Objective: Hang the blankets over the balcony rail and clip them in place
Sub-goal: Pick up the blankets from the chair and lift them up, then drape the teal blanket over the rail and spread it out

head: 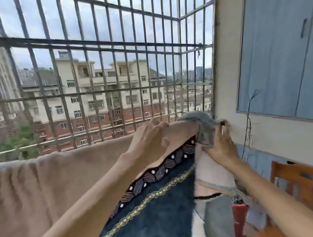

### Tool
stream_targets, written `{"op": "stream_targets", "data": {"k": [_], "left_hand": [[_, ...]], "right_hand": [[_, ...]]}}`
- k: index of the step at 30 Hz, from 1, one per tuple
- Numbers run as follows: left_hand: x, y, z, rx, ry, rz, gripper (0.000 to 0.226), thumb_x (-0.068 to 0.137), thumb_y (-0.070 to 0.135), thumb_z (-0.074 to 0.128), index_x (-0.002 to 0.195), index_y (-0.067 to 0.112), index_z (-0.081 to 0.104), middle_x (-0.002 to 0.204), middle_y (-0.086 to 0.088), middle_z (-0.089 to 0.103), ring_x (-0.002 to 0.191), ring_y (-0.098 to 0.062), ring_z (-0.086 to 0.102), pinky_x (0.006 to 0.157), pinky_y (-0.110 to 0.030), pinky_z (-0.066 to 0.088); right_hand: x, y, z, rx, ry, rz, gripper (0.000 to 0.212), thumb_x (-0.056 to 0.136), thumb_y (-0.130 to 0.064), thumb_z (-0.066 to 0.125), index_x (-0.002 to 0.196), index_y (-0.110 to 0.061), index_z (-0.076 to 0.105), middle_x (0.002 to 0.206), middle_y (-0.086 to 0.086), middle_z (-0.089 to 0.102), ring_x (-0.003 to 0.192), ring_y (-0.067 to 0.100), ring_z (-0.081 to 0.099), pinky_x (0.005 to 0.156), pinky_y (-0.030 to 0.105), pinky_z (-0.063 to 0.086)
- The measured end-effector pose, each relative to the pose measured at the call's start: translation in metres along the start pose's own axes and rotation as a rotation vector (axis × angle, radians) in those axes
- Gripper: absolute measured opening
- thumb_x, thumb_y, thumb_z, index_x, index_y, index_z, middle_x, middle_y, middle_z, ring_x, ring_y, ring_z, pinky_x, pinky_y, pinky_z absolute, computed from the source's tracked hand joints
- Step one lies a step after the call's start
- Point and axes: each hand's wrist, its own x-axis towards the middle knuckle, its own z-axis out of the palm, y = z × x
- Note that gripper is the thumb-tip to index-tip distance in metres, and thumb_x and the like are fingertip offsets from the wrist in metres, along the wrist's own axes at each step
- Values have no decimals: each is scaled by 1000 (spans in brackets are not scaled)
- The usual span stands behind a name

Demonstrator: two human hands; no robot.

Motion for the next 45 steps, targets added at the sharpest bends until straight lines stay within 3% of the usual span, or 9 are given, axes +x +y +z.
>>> {"op": "stream_targets", "data": {"k": [4,7,12,19,24,29,32,34,45], "left_hand": [[41,10,37,93,32,-31,28,94,27,62,119,14,60,114,-3,62,93,-13,62,83,-23,53],[51,2,49,58,28,-135,17,92,31,65,99,15,68,85,10,65,60,6,54,56,-10,48],[54,0,47,32,61,-184,31,93,44,54,90,21,73,78,9,72,61,2,64,65,-22,58],[56,-1,42,3,94,-238,26,94,37,54,91,15,68,74,5,70,60,-10,65,60,-35,58],[57,-3,44,31,154,-200,20,95,29,57,93,11,66,77,9,64,56,-7,58,50,-14,46],[66,-5,47,-15,263,-200,13,97,14,57,97,5,65,88,-3,69,66,-11,57,55,-4,40],[69,-5,47,-50,292,-192,9,96,9,58,97,5,65,90,-5,70,68,-9,57,59,-2,41],[69,-5,47,-71,295,-174,9,96,9,58,96,4,65,89,-4,69,64,-6,55,60,-2,42],[80,-17,20,-23,362,-178,21,102,23,48,100,7,62,79,5,64,51,1,51,47,-13,42]], "right_hand": [[32,26,-3,128,130,-211,43,86,-14,64,121,-8,40,103,14,62,80,29,58,56,31,39],[65,43,-15,162,234,-253,31,85,-1,59,113,-9,50,90,13,66,65,23,51,49,29,34],[138,40,-18,218,227,-194,28,88,1,54,115,-5,60,96,18,67,75,24,55,62,28,36],[173,24,32,354,-332,-294,14,89,-6,62,94,-18,68,112,9,66,101,22,58,82,28,39],[166,27,2,471,-431,-294,10,88,-27,66,92,-35,71,121,-4,64,113,16,55,102,42,42],[126,4,-29,459,-501,-535,37,82,-52,61,110,-28,68,103,-11,66,92,5,60,79,20,47],[116,2,-21,394,-332,-584,40,82,-49,62,108,-21,71,90,-2,71,73,9,65,62,19,50],[115,0,-16,464,-213,-566,28,83,-38,66,102,-19,73,84,-6,72,58,-8,59,53,8,46],[139,-74,-49,434,339,-662,21,96,-12,54,99,-6,73,83,4,72,57,-15,48,57,-2,34]]}}
